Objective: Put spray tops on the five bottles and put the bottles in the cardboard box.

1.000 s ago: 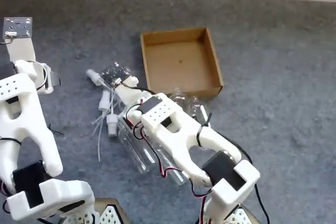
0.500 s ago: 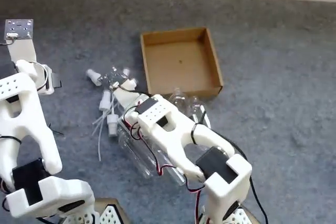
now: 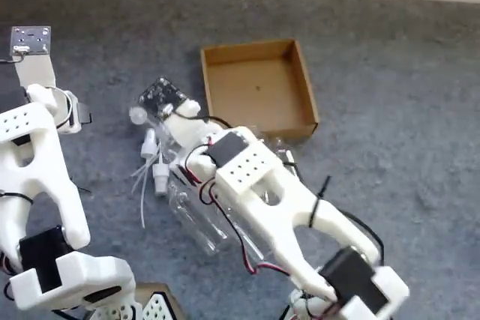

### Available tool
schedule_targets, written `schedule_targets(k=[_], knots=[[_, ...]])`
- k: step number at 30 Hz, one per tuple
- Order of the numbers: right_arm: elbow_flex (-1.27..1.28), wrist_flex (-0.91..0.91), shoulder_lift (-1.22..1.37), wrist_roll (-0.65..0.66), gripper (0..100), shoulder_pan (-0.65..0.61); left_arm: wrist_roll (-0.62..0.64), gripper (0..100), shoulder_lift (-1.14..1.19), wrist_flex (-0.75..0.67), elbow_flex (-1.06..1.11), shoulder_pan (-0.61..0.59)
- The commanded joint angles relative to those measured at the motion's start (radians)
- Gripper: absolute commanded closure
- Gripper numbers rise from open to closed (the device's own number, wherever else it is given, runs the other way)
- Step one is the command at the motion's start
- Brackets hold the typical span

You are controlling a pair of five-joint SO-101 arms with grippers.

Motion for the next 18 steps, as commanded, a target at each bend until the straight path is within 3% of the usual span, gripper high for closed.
schedule_targets(k=[1, 8, 11, 14, 18], knots=[[-0.042, 0.236, -0.160, 0.143, 99.5, 0.005, 0.031, 78, -0.007, -0.017, -0.047, 0.027], [-0.042, 0.518, -0.269, 0.311, 99.5, 0.021, 0.032, 78, -0.007, -0.005, -0.036, 0.064], [-0.042, 0.556, -0.272, 0.315, 99.5, 0.053, 0.032, 78, -0.005, 0.063, -0.036, 0.097], [-0.048, 0.556, -0.283, 0.318, 99.5, 0.170, 0.057, 78, -0.005, 0.138, -0.036, 0.134], [-0.134, 0.561, -0.298, 0.321, 99.5, 0.430, 0.150, 78, -0.005, 0.181, -0.036, 0.153]])
